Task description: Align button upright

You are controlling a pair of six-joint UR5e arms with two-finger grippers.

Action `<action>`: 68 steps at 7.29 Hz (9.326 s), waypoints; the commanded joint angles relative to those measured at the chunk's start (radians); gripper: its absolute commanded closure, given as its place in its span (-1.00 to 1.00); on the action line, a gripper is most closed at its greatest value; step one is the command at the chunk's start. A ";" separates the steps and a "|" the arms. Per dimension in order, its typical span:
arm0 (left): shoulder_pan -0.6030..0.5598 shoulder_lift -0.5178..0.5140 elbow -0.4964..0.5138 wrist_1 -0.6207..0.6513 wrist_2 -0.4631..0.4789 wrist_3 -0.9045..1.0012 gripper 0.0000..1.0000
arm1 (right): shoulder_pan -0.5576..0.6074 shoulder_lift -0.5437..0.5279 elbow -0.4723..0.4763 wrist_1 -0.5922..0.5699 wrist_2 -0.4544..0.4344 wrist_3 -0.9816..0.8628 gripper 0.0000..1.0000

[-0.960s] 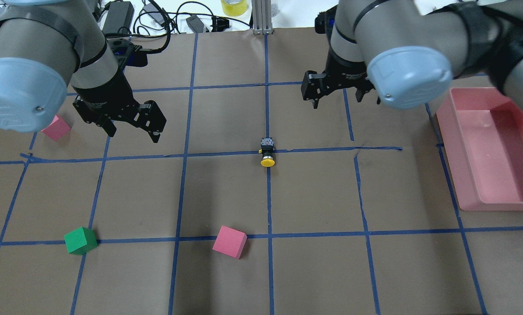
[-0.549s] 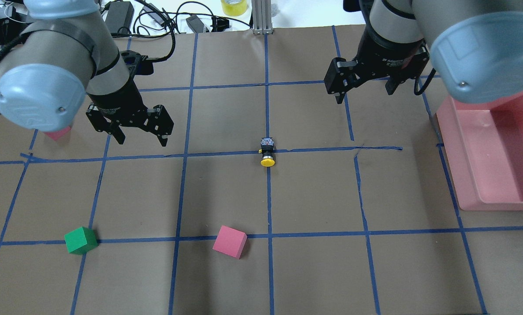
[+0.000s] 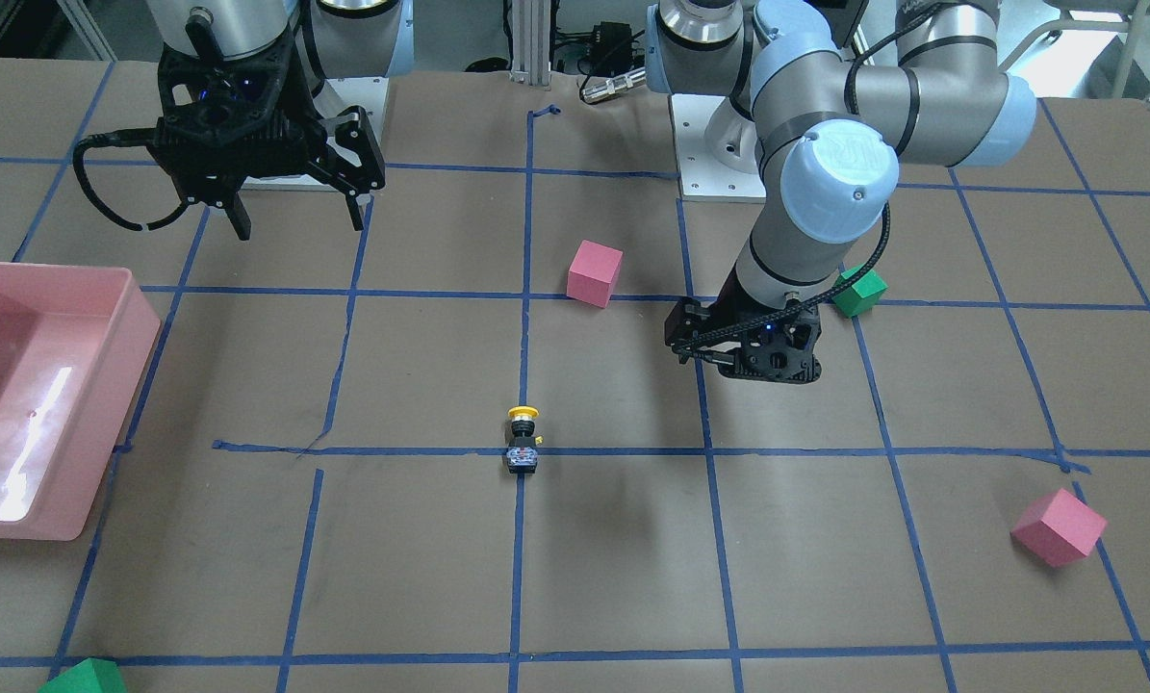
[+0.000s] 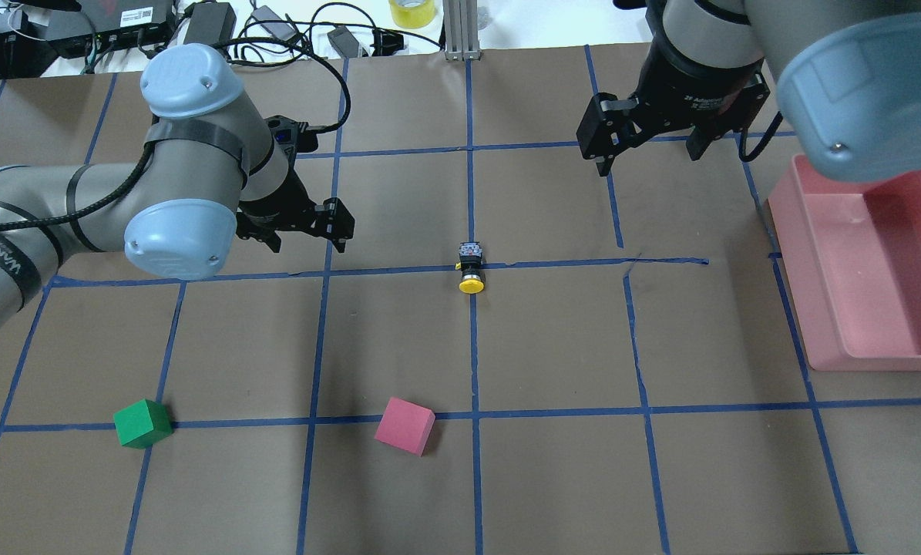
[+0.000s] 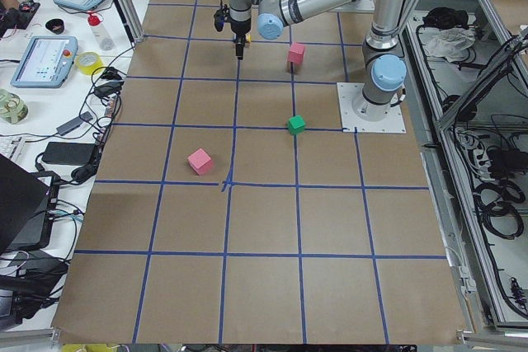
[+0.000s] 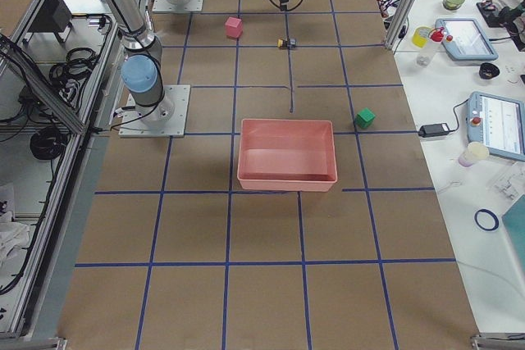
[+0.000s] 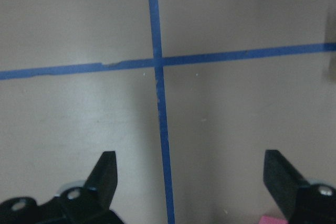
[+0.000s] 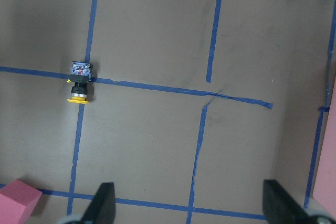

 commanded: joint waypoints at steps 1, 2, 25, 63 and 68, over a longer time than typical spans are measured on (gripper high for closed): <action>-0.106 -0.018 -0.001 0.028 0.000 -0.108 -1.00 | -0.001 0.000 0.001 0.002 0.004 0.003 -1.00; -0.139 -0.031 -0.002 0.066 0.000 -0.206 -1.00 | -0.001 0.000 0.001 0.002 -0.001 0.003 -1.00; -0.309 -0.273 0.048 0.326 -0.049 -0.447 1.00 | -0.003 0.000 0.007 0.015 -0.007 0.003 -1.00; 0.145 -0.270 0.066 -0.144 -0.665 -1.175 -1.00 | -0.003 -0.002 0.011 0.018 -0.008 0.003 -1.00; 0.145 -0.054 0.304 -0.259 -0.012 -0.306 -1.00 | -0.003 -0.002 0.010 0.018 -0.008 0.003 -1.00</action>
